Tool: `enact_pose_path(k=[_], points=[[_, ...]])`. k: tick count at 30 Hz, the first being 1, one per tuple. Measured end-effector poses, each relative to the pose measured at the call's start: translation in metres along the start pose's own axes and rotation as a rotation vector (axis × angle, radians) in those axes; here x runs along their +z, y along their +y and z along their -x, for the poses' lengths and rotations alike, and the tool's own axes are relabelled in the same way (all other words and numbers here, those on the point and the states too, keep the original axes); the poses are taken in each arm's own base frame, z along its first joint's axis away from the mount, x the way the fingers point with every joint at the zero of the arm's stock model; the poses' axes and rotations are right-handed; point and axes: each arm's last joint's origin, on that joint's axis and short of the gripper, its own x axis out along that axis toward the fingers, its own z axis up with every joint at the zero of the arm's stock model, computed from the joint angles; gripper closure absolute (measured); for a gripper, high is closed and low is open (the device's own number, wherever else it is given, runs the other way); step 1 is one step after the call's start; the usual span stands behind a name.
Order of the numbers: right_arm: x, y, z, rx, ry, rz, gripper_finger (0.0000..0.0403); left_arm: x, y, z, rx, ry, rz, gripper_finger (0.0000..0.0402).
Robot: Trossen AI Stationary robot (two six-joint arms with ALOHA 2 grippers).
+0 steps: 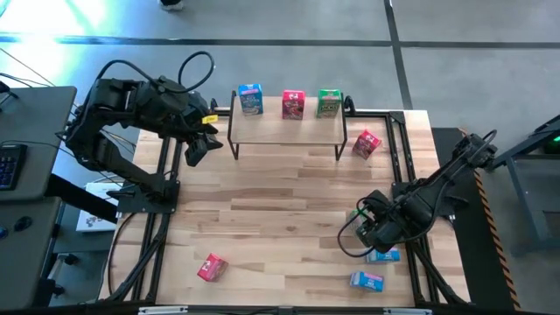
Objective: Stack cereal on shelf
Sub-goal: Put the bottom green cereal box on the shelf aligned with the other green cereal box
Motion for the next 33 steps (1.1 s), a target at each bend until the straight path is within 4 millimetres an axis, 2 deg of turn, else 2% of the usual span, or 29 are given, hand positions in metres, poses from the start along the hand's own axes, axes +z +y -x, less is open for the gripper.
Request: enact_pose_path(k=[6, 19, 33], points=[[-0.001, 0.000, -0.001, 0.002, 0.034, -0.004, 0.0179, 0.000, 0.001, 0.000, 0.019, -0.007, 0.000, 0.0186], [0.011, 0.001, -0.003, -0.007, 0.015, -0.007, 0.0178, 0.000, 0.001, 0.000, 0.022, -0.008, 0.001, 0.0186], [0.019, 0.014, -0.022, -0.096, 0.039, -0.031, 0.0178, 0.000, 0.001, 0.000, 0.022, -0.009, -0.008, 0.0186]])
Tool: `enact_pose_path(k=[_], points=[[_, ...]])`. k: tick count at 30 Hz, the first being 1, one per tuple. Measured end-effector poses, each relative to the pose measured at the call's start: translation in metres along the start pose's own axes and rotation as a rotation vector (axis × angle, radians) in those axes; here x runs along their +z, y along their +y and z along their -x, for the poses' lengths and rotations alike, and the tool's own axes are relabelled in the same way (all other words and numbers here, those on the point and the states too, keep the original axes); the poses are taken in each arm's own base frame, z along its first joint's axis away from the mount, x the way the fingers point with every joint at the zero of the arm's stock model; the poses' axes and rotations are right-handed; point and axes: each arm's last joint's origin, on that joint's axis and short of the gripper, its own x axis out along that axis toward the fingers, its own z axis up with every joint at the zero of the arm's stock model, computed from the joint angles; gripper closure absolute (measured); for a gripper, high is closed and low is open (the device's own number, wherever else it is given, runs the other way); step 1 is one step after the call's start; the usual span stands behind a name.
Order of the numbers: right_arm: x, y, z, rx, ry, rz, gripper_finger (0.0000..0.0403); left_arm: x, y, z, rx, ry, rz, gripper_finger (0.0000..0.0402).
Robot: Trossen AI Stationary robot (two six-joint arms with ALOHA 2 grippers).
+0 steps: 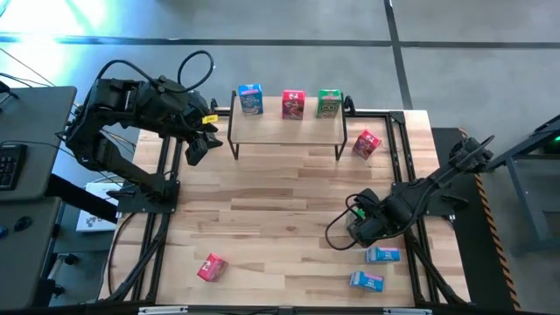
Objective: Stack cereal on shelf
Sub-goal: Put the bottom green cereal box on the shelf aligned with the other green cereal box
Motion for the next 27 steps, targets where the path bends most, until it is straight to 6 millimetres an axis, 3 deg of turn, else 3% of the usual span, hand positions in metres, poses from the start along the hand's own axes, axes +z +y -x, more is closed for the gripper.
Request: enact_pose_path(k=[27], points=[[0.011, 0.027, -0.036, -0.120, 0.090, 0.000, 0.0178, 0.000, 0.000, 0.000, 0.000, 0.000, -0.010, 0.0186]])
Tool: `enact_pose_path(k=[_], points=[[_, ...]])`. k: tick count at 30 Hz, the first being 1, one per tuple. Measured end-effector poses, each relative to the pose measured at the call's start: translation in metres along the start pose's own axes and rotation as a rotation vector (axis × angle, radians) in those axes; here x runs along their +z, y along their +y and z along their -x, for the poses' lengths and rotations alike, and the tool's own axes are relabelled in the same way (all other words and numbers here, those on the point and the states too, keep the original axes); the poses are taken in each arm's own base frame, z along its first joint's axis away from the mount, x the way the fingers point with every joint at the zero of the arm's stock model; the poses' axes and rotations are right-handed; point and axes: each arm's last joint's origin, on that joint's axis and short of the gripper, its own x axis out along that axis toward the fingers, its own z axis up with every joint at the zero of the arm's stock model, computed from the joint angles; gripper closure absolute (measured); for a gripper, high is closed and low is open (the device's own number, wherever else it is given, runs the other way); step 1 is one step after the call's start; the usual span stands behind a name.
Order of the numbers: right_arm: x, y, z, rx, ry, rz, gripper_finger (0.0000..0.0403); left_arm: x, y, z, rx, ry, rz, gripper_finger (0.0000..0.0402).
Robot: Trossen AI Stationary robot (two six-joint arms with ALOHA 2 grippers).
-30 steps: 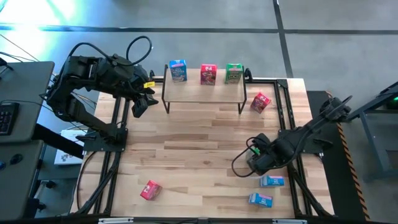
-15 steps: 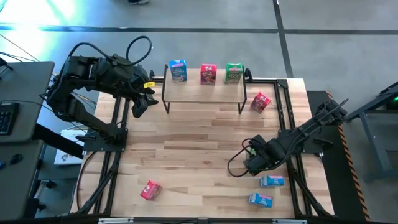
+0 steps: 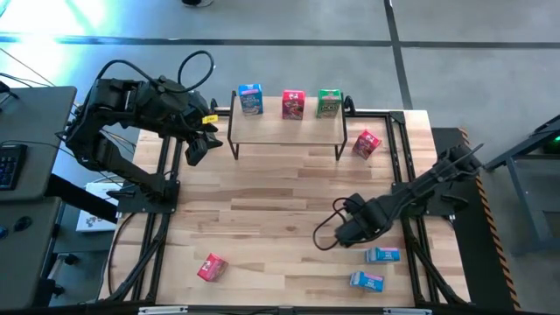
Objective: Stack cereal on shelf
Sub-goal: Put the bottom green cereal box on the shelf aligned with the other green cereal box
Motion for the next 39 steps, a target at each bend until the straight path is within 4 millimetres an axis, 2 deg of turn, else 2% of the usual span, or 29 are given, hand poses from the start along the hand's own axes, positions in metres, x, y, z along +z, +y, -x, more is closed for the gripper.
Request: enact_pose_path(k=[13, 27, 39], points=[[0.0067, 0.0011, -0.0029, -0.016, 0.037, 0.001, 0.0180, 0.0000, 0.0000, 0.0000, 0.000, 0.000, -0.001, 0.0186], [0.0079, 0.0009, -0.0030, -0.016, 0.043, -0.014, 0.0259, 0.0000, 0.0000, 0.0000, 0.000, 0.000, 0.000, 0.0186], [0.0081, 0.0006, -0.0029, -0.018, 0.037, -0.003, 0.0265, 0.0000, 0.0000, 0.0000, 0.000, 0.000, 0.000, 0.0186]])
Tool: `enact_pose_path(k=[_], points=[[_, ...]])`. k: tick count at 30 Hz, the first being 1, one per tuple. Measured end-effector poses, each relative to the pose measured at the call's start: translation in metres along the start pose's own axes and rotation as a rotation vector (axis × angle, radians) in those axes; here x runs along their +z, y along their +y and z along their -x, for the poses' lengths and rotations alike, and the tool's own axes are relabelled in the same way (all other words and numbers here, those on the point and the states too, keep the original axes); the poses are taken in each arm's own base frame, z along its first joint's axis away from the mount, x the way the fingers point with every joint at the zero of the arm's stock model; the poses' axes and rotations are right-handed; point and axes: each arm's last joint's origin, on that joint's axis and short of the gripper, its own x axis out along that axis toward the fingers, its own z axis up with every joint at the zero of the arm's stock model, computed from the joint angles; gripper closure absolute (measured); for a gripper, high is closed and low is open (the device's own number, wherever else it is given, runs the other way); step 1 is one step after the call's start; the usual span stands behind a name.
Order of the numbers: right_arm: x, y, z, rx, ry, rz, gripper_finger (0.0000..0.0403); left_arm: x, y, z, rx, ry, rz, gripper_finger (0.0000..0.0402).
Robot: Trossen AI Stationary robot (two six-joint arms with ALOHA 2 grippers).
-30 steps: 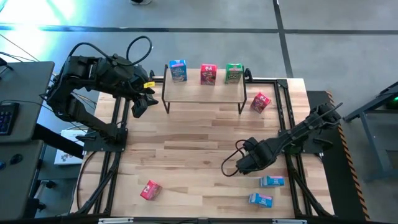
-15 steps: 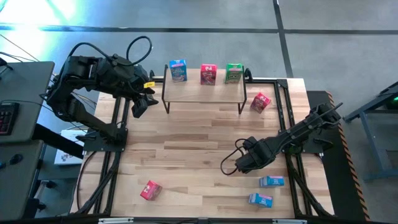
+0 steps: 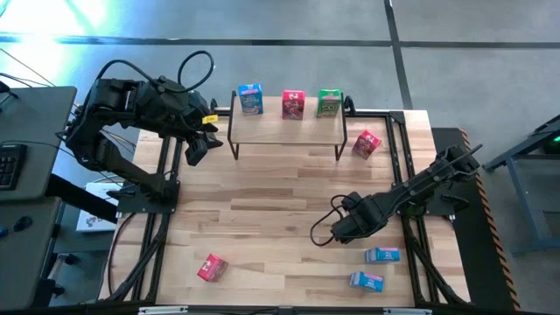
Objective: Stack cereal on shelf
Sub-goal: Put the bottom green cereal box on the shelf aligned with the other green cereal box
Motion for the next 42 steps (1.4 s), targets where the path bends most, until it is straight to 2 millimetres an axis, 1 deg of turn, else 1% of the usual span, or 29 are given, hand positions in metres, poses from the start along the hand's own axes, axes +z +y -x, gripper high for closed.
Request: enact_pose_path(k=[7, 14, 22, 26, 31, 38, 42], points=[[0.000, 0.000, 0.002, -0.002, 0.005, 0.049, 0.0273, 0.000, 0.000, 0.000, 0.000, 0.000, 0.000, 0.0186], [0.000, 0.002, 0.014, 0.031, -0.006, 0.113, 0.0302, 0.000, 0.000, 0.000, 0.000, 0.000, 0.001, 0.0186], [0.001, 0.004, 0.027, 0.064, -0.020, 0.166, 0.0306, 0.000, 0.000, 0.000, 0.000, 0.000, 0.002, 0.0186], [0.001, 0.004, 0.042, 0.092, -0.045, 0.203, 0.0306, 0.000, 0.000, 0.000, 0.001, 0.000, -0.011, 0.0186], [0.009, 0.002, 0.069, 0.133, -0.105, 0.254, 0.0306, 0.000, 0.000, 0.000, 0.001, 0.000, -0.044, 0.0186], [0.040, -0.012, 0.106, 0.159, -0.196, 0.300, 0.0306, 0.000, 0.000, 0.000, 0.000, 0.000, -0.042, 0.0186], [0.060, -0.019, 0.124, 0.212, -0.238, 0.333, 0.0306, 0.001, 0.000, 0.000, -0.002, -0.007, -0.041, 0.0186]])
